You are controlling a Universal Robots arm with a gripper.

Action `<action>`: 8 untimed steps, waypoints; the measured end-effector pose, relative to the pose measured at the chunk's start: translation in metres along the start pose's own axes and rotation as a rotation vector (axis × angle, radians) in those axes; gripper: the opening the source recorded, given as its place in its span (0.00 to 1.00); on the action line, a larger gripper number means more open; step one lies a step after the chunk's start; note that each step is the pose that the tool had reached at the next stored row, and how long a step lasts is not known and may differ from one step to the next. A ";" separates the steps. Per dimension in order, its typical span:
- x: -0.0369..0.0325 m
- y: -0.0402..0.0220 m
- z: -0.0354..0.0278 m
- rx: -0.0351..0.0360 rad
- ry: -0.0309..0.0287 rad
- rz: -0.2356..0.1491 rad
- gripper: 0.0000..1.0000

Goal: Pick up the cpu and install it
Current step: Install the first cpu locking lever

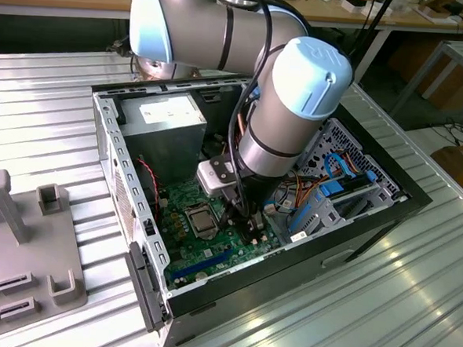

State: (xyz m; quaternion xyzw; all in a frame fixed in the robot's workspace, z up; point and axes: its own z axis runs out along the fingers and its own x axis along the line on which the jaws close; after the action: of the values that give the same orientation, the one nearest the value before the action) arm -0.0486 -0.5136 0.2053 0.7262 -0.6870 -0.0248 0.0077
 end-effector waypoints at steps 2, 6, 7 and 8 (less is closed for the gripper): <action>-0.0004 0.0006 -0.0022 0.0029 0.0002 0.000 0.11; -0.0050 0.0057 -0.0042 0.0095 0.0009 0.000 0.11; -0.0056 0.0067 -0.0046 0.0110 0.0010 0.000 0.11; -0.0068 0.0087 -0.0050 0.0149 0.0013 -0.001 0.11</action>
State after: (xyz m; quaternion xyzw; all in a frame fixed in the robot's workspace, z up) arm -0.0575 -0.5074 0.2109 0.7265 -0.6869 -0.0192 0.0027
